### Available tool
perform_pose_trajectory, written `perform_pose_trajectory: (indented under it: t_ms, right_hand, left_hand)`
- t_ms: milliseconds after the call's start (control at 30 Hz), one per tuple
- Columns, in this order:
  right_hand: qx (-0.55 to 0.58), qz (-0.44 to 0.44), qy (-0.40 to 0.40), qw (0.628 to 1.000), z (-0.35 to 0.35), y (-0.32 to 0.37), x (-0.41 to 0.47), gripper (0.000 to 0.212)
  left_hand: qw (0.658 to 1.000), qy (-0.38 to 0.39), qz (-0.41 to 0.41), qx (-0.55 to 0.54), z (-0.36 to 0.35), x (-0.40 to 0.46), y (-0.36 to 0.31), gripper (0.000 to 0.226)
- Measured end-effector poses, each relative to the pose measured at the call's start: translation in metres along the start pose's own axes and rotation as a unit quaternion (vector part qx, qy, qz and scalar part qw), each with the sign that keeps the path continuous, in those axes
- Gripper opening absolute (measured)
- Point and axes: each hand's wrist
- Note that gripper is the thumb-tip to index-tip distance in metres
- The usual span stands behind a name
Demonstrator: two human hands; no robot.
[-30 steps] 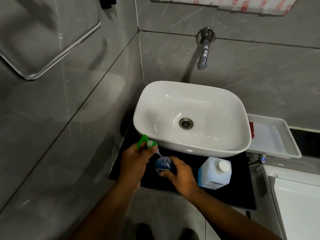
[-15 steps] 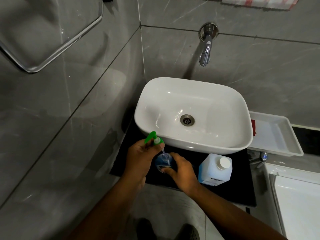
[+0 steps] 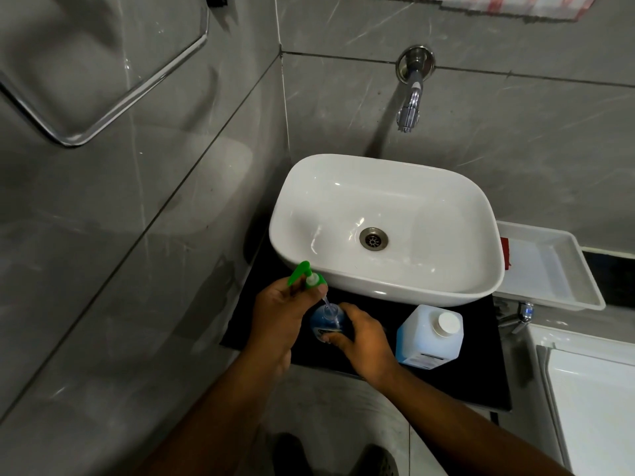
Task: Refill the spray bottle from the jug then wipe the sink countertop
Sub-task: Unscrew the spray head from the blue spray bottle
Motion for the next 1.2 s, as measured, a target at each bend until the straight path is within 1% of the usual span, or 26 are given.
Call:
perform_pose_trajectory:
  t_ms: [133, 333, 433, 533, 633, 700, 833, 1000, 1100, 1167, 1200]
  right_hand:
    - [-0.003, 0.0, 0.001, 1.0, 0.0, 0.0, 0.0, 0.052]
    - [-0.001, 0.001, -0.005, 1.0, 0.0, 0.001, -0.001, 0.053]
    - [-0.004, 0.005, -0.007, 1.0, 0.0, 0.0, 0.0, 0.053]
    - [-0.01, 0.004, 0.005, 1.0, 0.002, -0.001, 0.0, 0.054]
    - [-0.012, -0.001, 0.004, 1.0, 0.005, -0.004, -0.002, 0.055]
    - [-0.016, -0.006, 0.0, 1.0, 0.009, -0.006, -0.004, 0.056]
    - [-0.019, -0.021, -0.01, 1.0, 0.016, -0.012, -0.008, 0.054]
    - [-0.026, -0.024, -0.03, 0.999, 0.021, -0.018, -0.013, 0.051]
    - [-0.029, -0.022, -0.036, 0.999, 0.022, -0.02, -0.015, 0.049]
    - [-0.032, -0.021, -0.039, 0.999, 0.021, -0.02, -0.016, 0.048]
    - [-0.031, -0.02, -0.04, 0.999, 0.021, -0.02, -0.016, 0.048]
  left_hand:
    - [1.0, -0.007, 0.002, 0.002, 0.001, 0.001, 0.0, 0.03]
    - [1.0, -0.023, -0.005, 0.011, 0.005, 0.004, -0.002, 0.028]
    - [0.999, -0.042, -0.008, 0.027, 0.016, 0.012, -0.007, 0.021]
    - [0.997, -0.073, -0.009, 0.035, 0.031, 0.021, -0.014, 0.004]
    - [0.993, -0.112, 0.003, 0.032, 0.046, 0.03, -0.016, 0.006]
    - [0.991, -0.126, 0.027, 0.022, 0.053, 0.036, -0.011, 0.011]
    - [0.985, -0.134, 0.109, 0.001, 0.055, 0.049, 0.018, 0.014]
    - [0.974, -0.115, 0.19, 0.042, 0.05, 0.073, 0.064, 0.015]
    - [0.969, -0.126, 0.202, 0.067, 0.05, 0.085, 0.083, 0.017]
    - [0.968, -0.144, 0.197, 0.063, 0.051, 0.091, 0.089, 0.016]
    - [0.968, -0.149, 0.195, 0.055, 0.05, 0.094, 0.09, 0.021]
Point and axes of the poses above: each hand's wrist, its own x-axis towards the middle knuckle, its own z-axis out of the back of the hand, y = z × x, and after that the axes turned 12 degrees about x, right-handed
